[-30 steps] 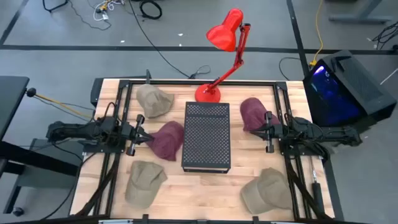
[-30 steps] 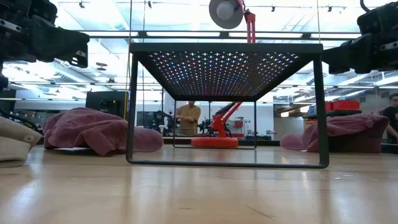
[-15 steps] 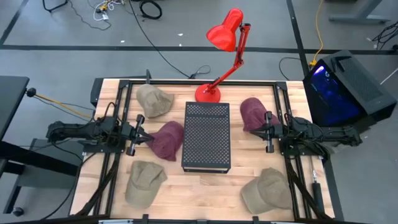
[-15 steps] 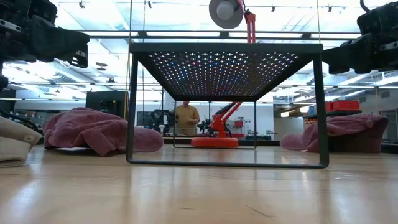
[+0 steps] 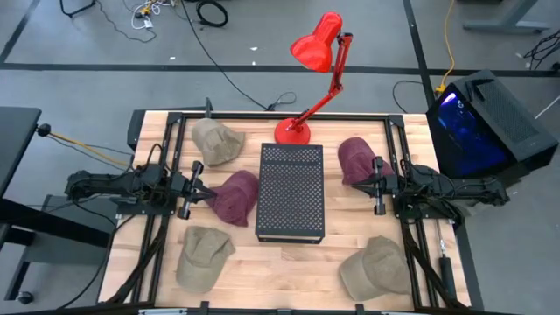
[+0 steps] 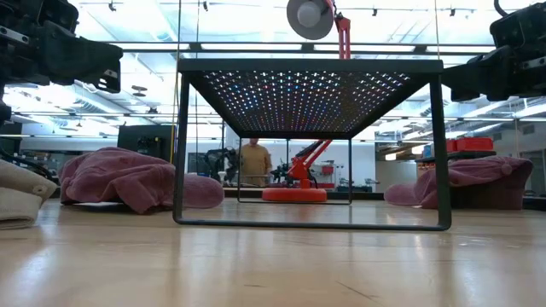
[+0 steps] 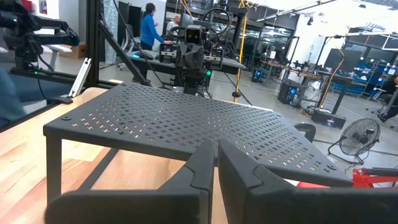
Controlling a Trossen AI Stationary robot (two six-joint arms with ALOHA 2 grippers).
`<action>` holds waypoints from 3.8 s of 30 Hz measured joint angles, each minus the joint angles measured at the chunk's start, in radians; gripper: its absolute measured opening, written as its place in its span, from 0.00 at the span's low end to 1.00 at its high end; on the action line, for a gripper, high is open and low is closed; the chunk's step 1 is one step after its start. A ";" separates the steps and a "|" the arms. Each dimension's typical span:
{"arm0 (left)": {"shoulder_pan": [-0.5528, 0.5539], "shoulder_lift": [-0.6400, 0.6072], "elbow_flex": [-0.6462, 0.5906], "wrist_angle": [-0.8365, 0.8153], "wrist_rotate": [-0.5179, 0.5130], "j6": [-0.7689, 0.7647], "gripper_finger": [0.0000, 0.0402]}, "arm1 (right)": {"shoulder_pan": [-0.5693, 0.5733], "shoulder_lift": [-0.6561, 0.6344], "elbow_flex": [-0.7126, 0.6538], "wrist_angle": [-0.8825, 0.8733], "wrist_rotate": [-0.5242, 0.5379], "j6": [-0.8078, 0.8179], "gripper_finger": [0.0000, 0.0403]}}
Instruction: Pick & Place hat
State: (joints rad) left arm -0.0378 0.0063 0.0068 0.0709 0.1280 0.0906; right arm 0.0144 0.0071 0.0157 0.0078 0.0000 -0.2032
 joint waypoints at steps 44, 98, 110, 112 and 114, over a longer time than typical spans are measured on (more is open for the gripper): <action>0.000 0.000 0.000 0.000 0.000 0.000 0.06 | 0.000 0.000 0.000 0.000 0.000 0.000 0.07; 0.000 0.000 0.000 0.000 0.000 0.000 0.06 | 0.000 0.000 0.000 0.420 0.203 0.218 0.07; 0.000 0.000 0.000 0.000 0.000 0.000 0.06 | 0.000 0.000 0.044 0.403 0.202 0.221 0.07; 0.000 0.000 0.000 0.000 0.000 0.000 0.06 | 0.000 0.000 0.051 0.387 0.202 0.221 0.07; 0.000 0.000 0.000 0.000 0.000 0.000 0.06 | 0.000 0.000 0.051 0.377 0.202 0.221 0.07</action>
State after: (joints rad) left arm -0.0376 0.0063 0.0067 0.0708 0.1280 0.0906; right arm 0.0147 0.0074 0.0669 0.3853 0.2024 0.0177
